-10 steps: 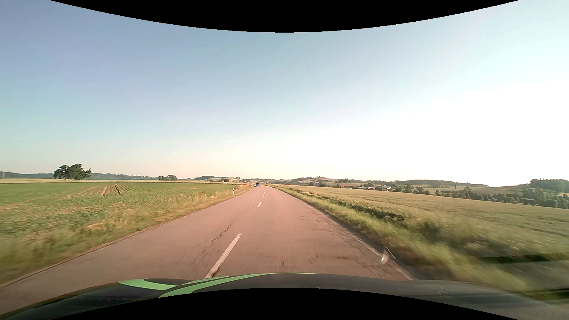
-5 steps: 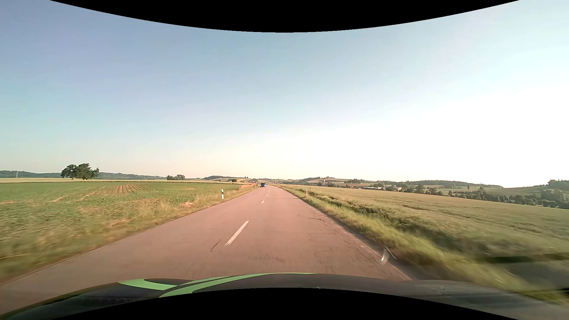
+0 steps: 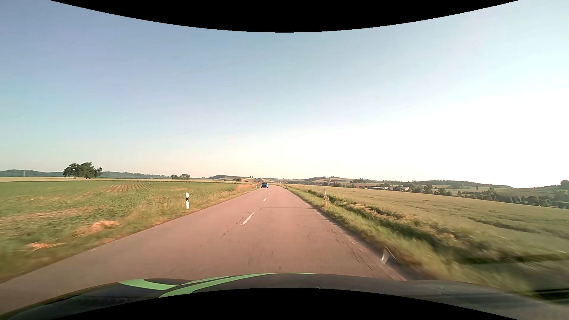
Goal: Follow the waypoints while adhering to traffic rules and regulations
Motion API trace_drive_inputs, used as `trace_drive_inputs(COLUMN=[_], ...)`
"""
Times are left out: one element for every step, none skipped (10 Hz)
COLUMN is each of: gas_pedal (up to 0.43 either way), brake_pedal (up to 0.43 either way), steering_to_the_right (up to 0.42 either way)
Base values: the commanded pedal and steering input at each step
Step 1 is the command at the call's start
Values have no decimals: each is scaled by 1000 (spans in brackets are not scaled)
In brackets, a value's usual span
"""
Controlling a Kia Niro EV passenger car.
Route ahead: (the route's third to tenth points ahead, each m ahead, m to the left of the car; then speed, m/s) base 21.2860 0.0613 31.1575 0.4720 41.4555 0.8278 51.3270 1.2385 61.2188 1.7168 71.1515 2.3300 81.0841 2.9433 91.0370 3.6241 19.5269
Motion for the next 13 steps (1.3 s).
trace_drive_inputs(gas_pedal=[169, 169, 169, 157, 130, 130, 130, 130, 130, 130, 130, 110, 47], brake_pedal=[0, 0, 0, 0, 0, 0, 0, 0, 0, 0, 0, 0, 0], steering_to_the_right=[-9, -10, -9, -9, -9, -7, -7, -5, -3, -3, -3, -3, -3])
